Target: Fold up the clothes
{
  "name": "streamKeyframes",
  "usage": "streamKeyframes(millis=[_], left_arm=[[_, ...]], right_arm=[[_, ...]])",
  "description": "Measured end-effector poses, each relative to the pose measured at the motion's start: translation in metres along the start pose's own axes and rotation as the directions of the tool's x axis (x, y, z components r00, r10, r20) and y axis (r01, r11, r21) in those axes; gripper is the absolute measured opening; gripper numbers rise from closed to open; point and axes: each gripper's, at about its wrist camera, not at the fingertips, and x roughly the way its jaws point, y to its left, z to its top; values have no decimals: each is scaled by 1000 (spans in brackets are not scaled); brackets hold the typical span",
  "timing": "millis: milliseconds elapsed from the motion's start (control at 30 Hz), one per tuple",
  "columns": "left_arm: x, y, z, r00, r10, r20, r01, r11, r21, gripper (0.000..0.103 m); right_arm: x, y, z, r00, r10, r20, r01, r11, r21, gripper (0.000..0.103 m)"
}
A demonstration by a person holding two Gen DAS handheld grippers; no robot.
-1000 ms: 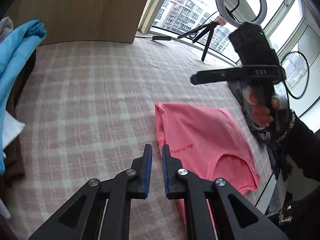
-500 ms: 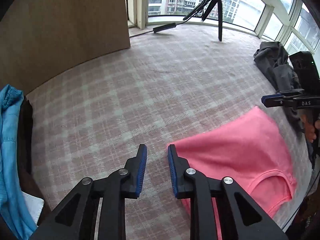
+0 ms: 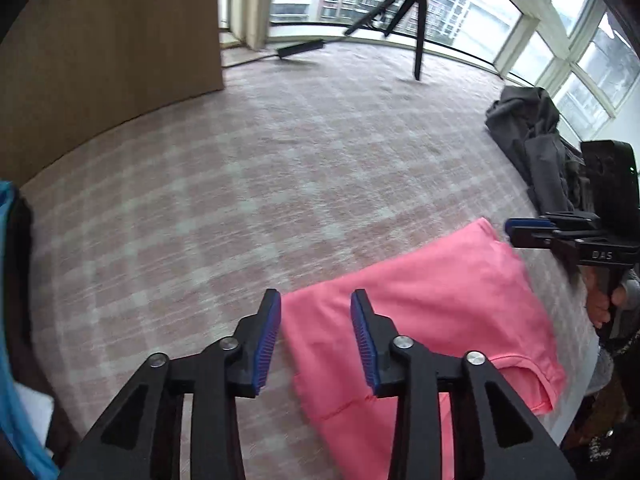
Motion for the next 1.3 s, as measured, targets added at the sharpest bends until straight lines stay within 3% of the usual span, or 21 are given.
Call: streamKeyframes(millis=[67,133,267,367,467,700,800,900,967,1033,1200,1300], left_arm=[[-21,11,-21,1000,-15,7,15,997,-70,43],[-34,16,-43,1000,-29,4,29,991,-134,48],[-30,10,-76,998,-64,1,62,970,-234,49],[-20,-2,-88,997,-74,-15,68,966,-248,49],[-11,-16,-95,999,6,-32,-13,981,-193,49],[-4,-50,-102,993,117,-23,-118,990,-72,47],[-3,-62,-101,992,124,-16,-124,991,-43,42],[-3,-73,-100,993,121,-10,-121,993,-6,36],[-3,-72,-100,996,94,0,-94,996,-10,25],[-3,-69,-100,998,54,11,-53,998,-36,25],[-5,-54,-104,998,-49,41,54,991,-123,17],[-5,-42,-107,985,-163,59,172,958,-228,14]], right_arm=[[-13,-3,-12,999,32,23,-33,998,50,47],[-22,-4,-27,998,57,35,-60,994,94,49],[-19,3,-53,999,39,0,-39,992,118,53],[-20,7,-65,999,44,4,-44,989,139,56],[-20,14,-71,1000,27,9,-28,993,117,59],[-16,46,-86,989,-137,48,140,988,-71,58],[-9,65,-92,969,-240,55,246,954,-170,58],[-2,80,-100,964,-258,63,265,929,-258,58],[1,89,-105,962,-261,73,271,913,-305,58],[0,88,-106,970,-226,83,241,924,-296,55],[2,76,-99,998,-35,50,43,983,-176,19],[10,70,-99,995,86,43,-82,992,-94,16]])
